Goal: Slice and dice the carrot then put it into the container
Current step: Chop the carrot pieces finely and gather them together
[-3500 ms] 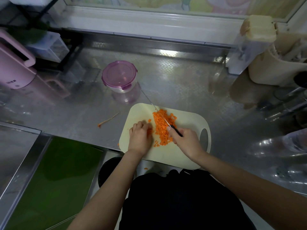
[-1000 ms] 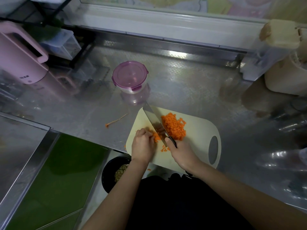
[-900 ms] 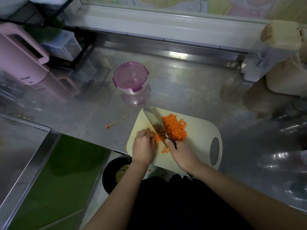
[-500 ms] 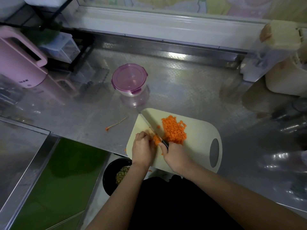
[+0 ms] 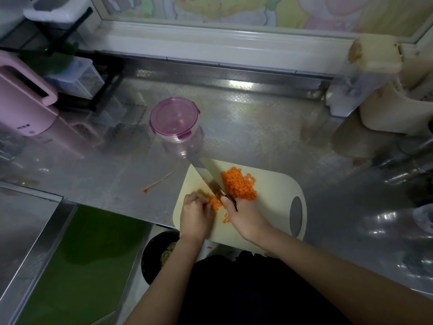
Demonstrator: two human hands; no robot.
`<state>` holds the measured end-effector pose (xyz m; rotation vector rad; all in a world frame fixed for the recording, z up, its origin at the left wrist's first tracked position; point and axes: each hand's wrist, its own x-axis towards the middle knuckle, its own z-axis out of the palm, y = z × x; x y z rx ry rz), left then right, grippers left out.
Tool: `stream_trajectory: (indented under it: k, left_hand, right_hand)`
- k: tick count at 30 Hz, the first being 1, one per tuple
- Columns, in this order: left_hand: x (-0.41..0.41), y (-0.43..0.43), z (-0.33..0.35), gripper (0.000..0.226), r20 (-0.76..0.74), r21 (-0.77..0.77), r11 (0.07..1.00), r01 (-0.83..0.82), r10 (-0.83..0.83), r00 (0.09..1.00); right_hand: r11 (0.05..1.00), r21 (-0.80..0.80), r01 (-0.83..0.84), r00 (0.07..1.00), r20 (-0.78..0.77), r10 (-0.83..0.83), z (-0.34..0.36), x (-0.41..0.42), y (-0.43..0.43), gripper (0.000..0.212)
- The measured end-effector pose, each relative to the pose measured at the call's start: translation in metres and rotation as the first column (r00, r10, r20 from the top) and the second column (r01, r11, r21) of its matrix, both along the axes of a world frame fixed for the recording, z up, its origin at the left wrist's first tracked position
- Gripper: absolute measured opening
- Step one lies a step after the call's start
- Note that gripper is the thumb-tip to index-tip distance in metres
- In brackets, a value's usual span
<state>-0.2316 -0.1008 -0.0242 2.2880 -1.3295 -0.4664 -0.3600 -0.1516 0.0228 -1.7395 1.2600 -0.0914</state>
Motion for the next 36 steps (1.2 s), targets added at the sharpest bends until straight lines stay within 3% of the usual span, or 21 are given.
stream_trajectory:
  k: [7,17,36]
  left_hand:
    - [-0.002,-0.001,-0.002,0.010,0.017,-0.002,1.000,-0.019,0.019,1.000]
    - [-0.001,-0.003,-0.001,0.009,-0.003,-0.007,1.000,-0.027,0.027,1.000]
    - [0.001,-0.004,-0.005,0.014,-0.016,0.021,0.998,-0.058,0.059,0.998]
  right_hand:
    - [0.997,0.061,-0.036,0.997,-0.072,0.040,-0.010,-0.007,0.003,0.049]
    - [0.997,0.073,-0.023,0.998,-0.057,0.027,-0.006,-0.008,0.005,0.048]
    - [1.000,0.024,0.001,0.990,-0.142,0.002,-0.011,0.005,0.013,0.045]
